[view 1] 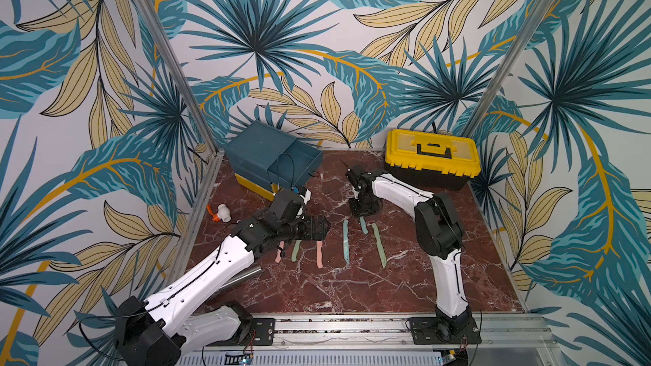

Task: Place the fruit knives into the drawer by color
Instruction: Move the fruit knife to the center of the board, then pick up the fruit knife from the center of the board.

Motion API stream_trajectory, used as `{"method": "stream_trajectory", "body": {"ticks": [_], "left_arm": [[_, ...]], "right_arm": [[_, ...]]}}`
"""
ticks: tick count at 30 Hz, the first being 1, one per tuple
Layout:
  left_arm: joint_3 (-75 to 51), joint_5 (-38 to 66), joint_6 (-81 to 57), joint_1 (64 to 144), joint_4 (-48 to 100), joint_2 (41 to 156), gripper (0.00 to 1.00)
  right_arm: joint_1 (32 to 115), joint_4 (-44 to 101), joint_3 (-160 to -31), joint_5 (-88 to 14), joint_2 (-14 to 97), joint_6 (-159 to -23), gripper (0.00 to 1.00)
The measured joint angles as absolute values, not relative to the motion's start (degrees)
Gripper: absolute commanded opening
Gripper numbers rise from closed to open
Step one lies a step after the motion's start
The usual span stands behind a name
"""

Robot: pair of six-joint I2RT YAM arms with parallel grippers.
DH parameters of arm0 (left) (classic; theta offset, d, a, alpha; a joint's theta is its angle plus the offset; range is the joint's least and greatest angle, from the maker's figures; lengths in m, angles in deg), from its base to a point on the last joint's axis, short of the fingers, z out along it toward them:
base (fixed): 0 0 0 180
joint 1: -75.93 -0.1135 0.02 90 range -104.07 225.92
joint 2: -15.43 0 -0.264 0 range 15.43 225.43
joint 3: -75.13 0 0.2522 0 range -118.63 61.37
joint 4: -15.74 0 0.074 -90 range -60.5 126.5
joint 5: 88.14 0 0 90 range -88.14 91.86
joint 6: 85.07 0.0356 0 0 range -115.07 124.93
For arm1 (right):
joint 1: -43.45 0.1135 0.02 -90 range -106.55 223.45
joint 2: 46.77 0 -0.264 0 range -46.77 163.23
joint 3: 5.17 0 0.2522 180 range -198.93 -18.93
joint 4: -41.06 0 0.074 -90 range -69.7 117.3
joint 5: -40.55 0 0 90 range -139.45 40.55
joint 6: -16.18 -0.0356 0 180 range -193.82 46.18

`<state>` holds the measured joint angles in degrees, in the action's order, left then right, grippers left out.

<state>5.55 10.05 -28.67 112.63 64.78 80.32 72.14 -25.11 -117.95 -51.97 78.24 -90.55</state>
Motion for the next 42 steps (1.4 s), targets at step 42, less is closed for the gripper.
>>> {"method": "stream_trajectory", "body": {"ticks": [42], "left_arm": [[5.6,10.0,-29.1,112.6,61.8,82.4,1.0]], "right_arm": [[70.8,-25.2,-117.4,-50.3,79.0,-90.3,0.01]]}}
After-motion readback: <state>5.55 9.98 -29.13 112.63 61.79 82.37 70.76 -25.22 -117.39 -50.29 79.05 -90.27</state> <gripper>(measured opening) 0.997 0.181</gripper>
